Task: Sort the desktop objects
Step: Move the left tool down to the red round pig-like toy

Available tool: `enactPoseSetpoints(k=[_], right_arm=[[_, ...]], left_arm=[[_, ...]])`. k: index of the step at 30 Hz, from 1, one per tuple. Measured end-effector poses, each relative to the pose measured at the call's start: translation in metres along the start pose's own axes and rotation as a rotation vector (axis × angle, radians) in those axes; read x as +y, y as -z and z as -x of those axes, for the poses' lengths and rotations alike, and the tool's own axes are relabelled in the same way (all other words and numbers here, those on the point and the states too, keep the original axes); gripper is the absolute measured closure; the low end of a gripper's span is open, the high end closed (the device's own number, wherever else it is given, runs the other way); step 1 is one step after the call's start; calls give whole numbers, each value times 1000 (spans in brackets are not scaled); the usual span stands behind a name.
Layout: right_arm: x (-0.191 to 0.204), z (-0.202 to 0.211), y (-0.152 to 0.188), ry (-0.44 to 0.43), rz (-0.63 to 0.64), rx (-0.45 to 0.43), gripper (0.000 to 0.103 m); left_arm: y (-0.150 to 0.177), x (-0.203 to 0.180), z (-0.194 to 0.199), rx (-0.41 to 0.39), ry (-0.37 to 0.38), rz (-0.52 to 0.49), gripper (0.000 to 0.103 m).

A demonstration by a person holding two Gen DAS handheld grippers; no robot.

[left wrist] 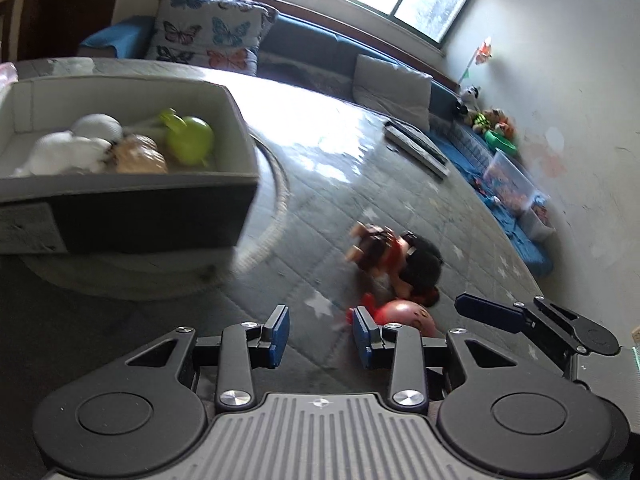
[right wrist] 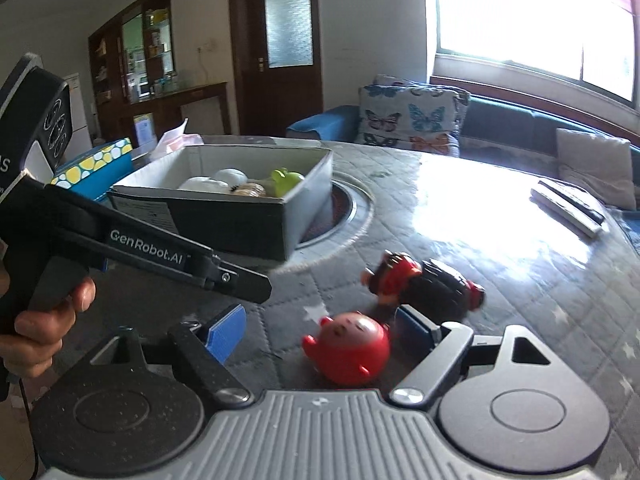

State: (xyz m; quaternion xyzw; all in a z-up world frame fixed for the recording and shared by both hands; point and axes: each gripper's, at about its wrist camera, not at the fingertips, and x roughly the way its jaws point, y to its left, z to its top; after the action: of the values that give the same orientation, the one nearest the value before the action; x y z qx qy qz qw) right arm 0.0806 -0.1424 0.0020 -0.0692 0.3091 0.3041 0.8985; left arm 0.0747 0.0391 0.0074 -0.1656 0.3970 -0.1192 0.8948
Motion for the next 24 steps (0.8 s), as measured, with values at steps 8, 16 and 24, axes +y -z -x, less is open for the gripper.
enactPoseSetpoints(k=[8, 16, 24], right_arm=[[-16, 1, 19, 24, -47, 22, 19], [-23, -6, 27, 11, -76, 37, 25], [-25, -10, 28, -9, -97, 36, 36]], left_arm=[[-2, -13, -15, 29, 38, -9, 66], [-2, -22, -24, 51, 63, -4, 66], [-3, -37, -26, 45, 65, -65, 66]])
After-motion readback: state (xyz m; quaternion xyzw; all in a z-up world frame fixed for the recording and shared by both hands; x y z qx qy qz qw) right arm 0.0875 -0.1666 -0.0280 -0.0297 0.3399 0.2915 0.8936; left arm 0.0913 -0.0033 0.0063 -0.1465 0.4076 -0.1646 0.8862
